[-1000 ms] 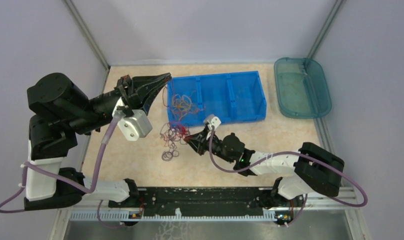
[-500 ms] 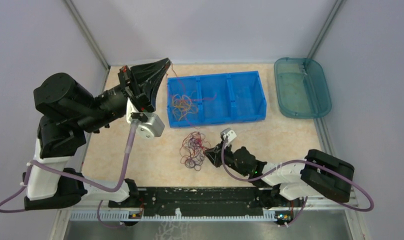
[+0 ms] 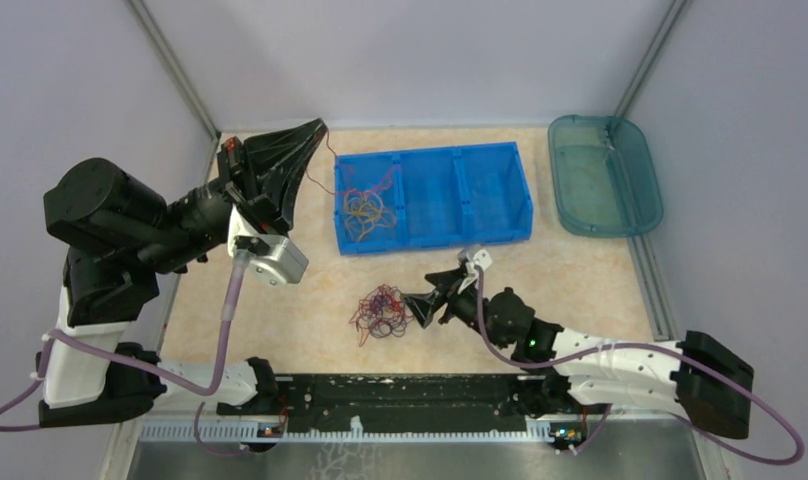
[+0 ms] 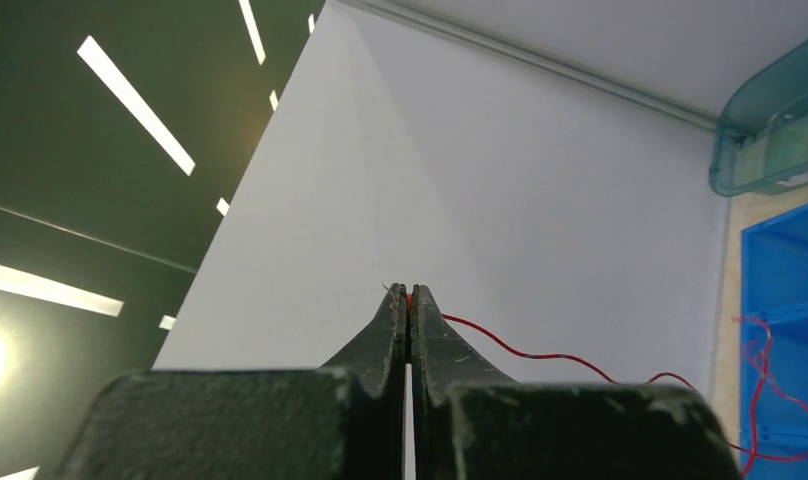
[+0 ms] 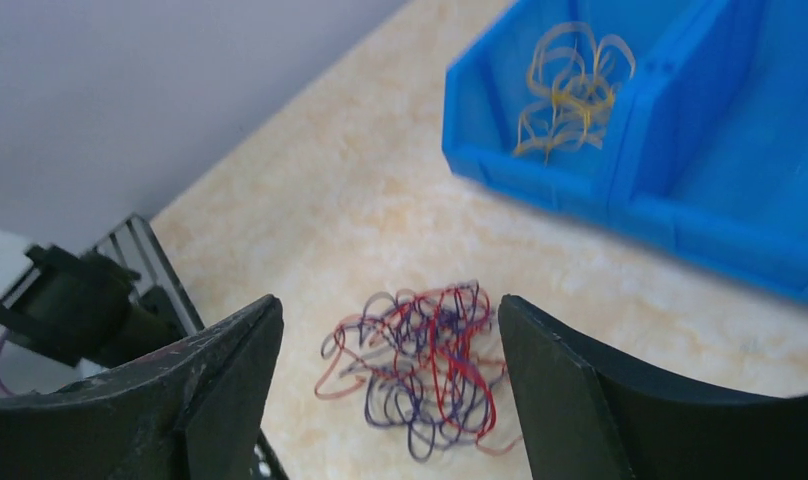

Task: Untangle the cables

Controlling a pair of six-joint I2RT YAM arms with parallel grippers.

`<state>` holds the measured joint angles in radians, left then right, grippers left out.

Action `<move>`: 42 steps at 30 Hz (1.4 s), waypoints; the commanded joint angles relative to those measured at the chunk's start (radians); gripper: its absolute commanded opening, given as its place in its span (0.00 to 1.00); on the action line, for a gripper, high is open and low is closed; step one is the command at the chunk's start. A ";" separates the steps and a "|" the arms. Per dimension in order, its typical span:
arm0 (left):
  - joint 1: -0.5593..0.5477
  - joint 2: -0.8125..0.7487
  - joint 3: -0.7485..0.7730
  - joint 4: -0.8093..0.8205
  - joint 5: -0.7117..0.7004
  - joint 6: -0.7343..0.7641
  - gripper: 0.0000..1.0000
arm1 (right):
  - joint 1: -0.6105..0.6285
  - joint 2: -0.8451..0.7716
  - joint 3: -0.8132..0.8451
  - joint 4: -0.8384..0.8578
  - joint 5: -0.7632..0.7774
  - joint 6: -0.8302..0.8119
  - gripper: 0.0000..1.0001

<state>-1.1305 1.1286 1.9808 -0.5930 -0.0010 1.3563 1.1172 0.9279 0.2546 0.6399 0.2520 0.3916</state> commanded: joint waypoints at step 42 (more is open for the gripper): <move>0.355 0.659 -0.190 0.366 -0.043 -0.672 0.00 | -0.704 0.325 0.459 -0.346 0.009 0.001 0.72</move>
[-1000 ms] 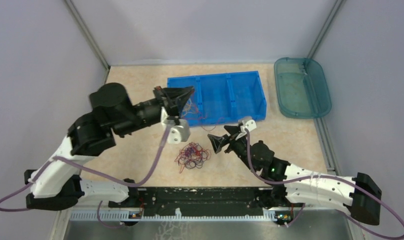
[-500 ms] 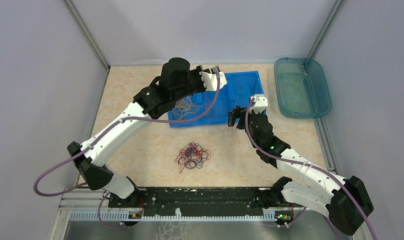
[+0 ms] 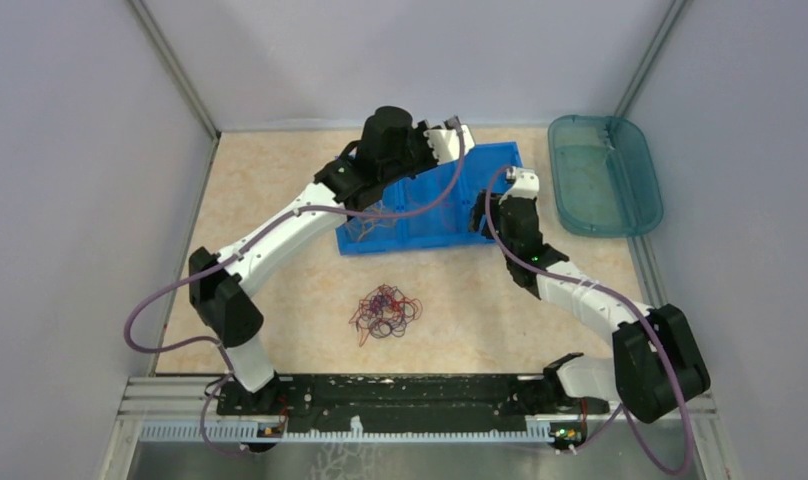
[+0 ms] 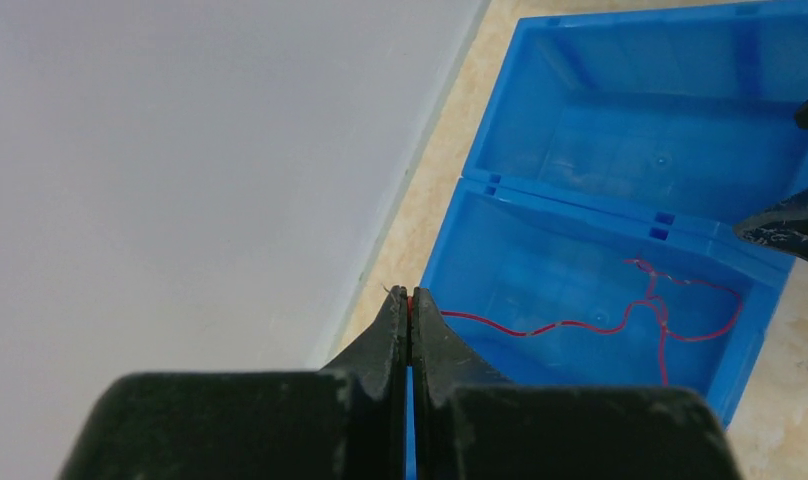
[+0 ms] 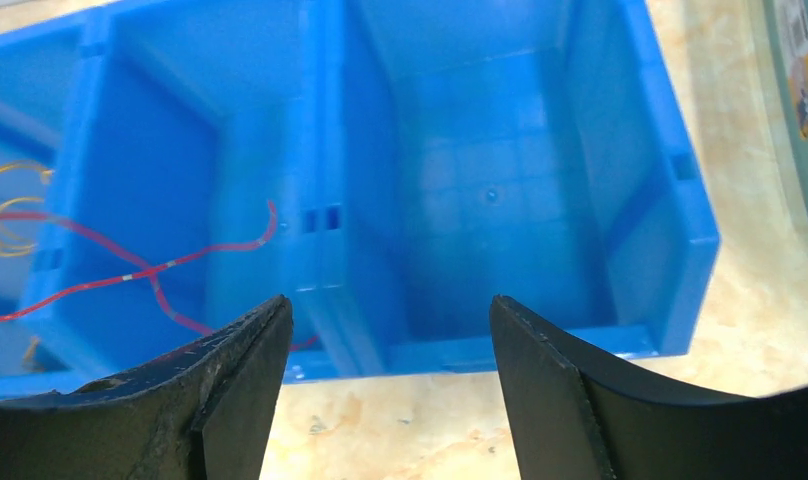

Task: Untangle the cables

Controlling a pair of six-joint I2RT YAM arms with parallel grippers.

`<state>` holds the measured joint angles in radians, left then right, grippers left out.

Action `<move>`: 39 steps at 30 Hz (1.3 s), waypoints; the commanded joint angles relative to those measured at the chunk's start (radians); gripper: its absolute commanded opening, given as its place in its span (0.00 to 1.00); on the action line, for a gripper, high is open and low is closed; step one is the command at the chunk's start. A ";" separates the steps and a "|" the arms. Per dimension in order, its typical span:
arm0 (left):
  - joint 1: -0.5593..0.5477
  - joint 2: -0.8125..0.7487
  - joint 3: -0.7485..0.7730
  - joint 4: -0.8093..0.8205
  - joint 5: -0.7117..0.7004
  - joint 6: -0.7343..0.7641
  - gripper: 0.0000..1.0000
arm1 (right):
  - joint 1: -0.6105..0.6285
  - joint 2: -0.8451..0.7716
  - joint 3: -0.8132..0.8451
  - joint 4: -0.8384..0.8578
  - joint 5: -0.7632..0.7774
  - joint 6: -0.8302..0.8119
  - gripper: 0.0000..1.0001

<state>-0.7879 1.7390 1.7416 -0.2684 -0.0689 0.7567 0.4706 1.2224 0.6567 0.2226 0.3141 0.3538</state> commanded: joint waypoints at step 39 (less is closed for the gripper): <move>0.224 0.152 0.117 -0.159 0.343 -0.348 0.98 | -0.149 0.024 0.083 0.095 -0.218 0.033 0.67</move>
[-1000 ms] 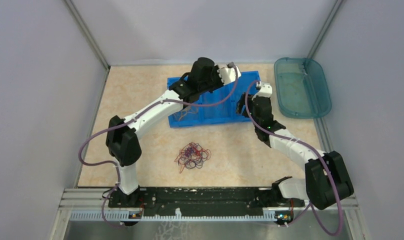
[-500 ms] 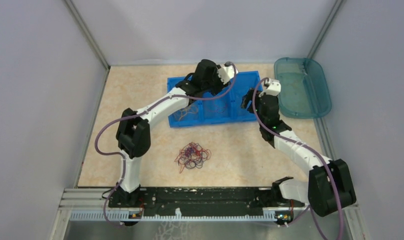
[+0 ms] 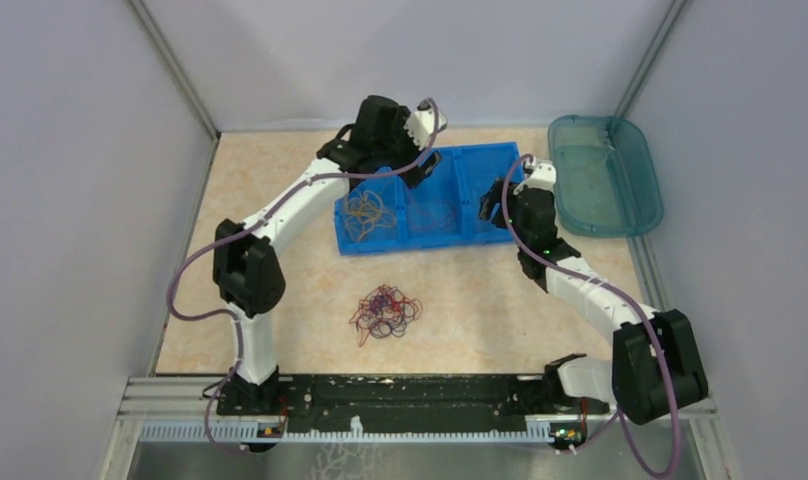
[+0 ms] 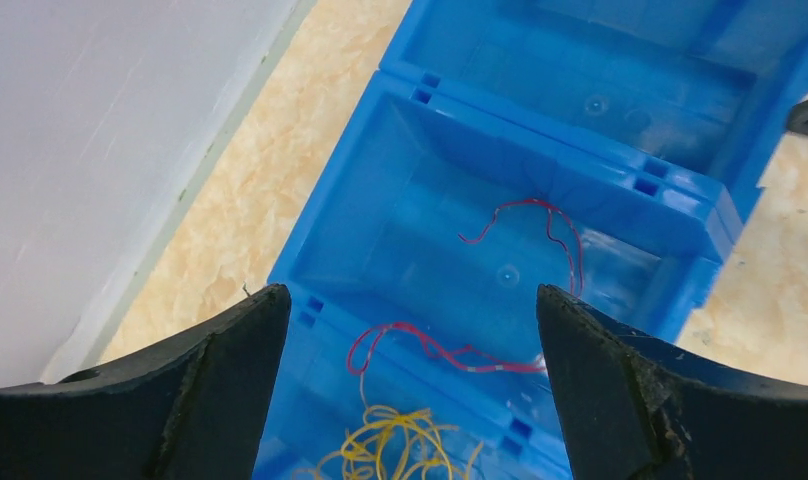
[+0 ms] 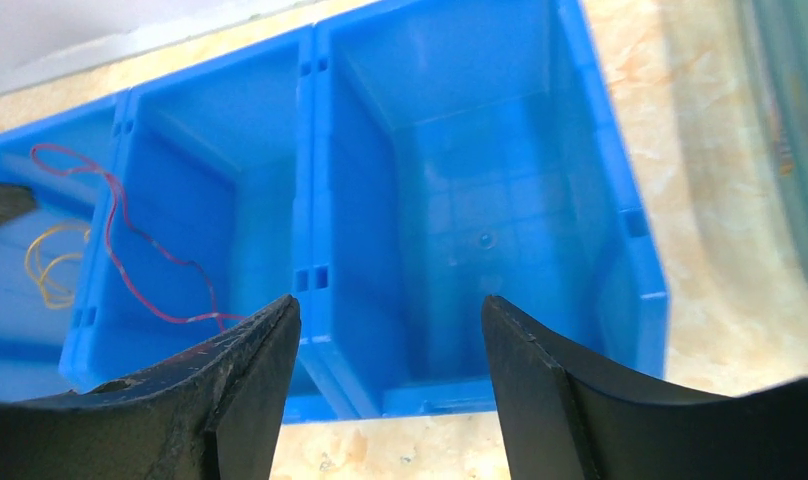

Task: Untangle the cables

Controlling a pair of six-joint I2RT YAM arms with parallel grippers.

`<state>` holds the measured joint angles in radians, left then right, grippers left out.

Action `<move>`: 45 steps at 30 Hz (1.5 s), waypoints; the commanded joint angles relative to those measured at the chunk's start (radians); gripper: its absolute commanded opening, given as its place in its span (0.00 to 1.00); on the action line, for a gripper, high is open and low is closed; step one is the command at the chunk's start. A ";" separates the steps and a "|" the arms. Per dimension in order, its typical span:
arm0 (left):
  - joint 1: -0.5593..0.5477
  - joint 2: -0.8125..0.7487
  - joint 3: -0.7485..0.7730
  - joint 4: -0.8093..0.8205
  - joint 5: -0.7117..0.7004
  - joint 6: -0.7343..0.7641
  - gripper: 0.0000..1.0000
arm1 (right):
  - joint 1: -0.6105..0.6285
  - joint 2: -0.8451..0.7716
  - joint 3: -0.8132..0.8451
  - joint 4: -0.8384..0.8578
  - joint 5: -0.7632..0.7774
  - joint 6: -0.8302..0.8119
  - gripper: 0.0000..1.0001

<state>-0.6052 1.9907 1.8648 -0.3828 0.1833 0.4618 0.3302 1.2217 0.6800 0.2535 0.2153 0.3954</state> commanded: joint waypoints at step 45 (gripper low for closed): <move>0.413 -0.567 -0.643 -0.134 0.292 0.109 0.78 | 0.208 0.309 0.277 -0.014 -0.083 -0.006 0.56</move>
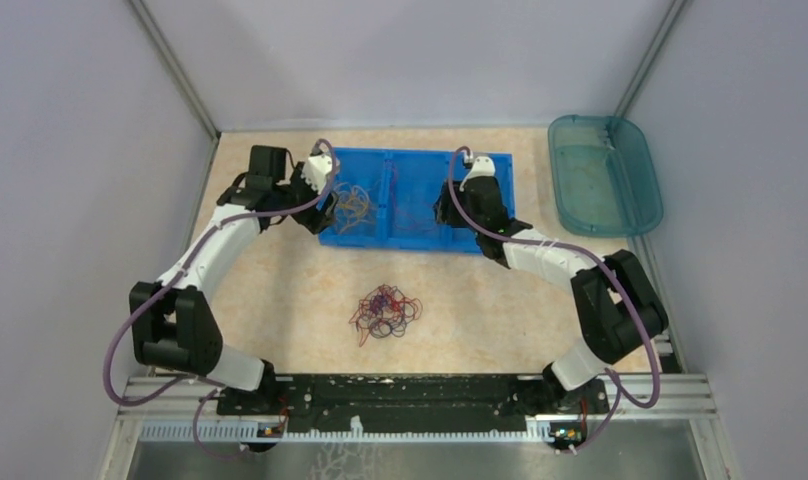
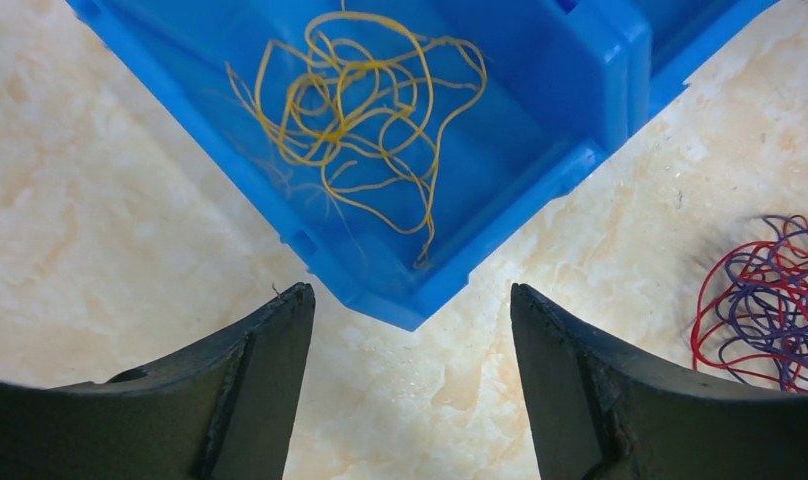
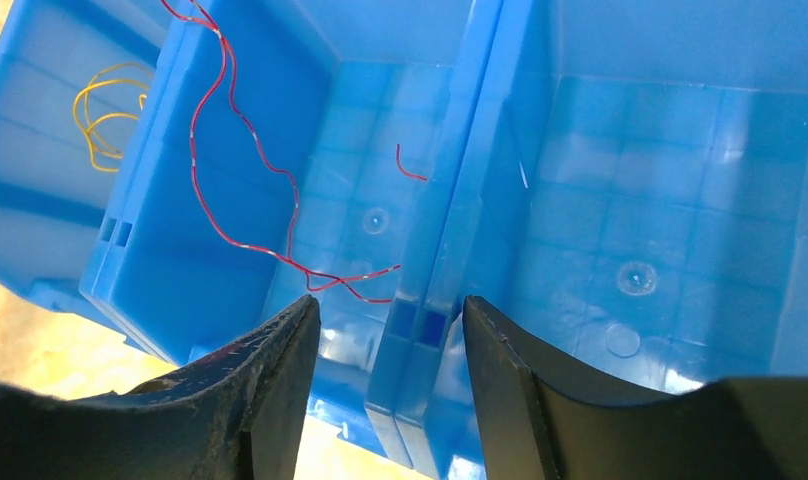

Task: Untangle the cables

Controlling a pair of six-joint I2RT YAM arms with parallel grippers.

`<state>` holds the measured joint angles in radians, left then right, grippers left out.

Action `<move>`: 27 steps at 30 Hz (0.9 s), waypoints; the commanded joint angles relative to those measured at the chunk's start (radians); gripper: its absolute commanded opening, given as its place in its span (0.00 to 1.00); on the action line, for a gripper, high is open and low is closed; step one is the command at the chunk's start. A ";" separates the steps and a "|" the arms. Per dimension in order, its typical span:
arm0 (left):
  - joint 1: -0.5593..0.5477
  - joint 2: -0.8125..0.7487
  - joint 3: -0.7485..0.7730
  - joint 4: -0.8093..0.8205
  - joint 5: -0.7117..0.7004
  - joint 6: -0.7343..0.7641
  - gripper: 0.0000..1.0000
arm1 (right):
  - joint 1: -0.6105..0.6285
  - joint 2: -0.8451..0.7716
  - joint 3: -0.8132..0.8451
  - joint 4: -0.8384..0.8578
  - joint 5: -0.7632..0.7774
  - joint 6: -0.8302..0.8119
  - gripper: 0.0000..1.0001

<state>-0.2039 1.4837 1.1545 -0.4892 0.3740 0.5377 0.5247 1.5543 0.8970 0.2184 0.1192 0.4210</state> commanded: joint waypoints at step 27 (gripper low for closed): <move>0.017 -0.364 -0.039 -0.428 0.394 0.358 0.96 | 0.321 -0.183 -0.263 0.027 -0.394 -0.139 0.57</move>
<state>-0.1890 1.1545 1.1286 -0.8803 0.7246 0.8284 0.8371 1.3594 0.6128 0.1761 -0.2363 0.3103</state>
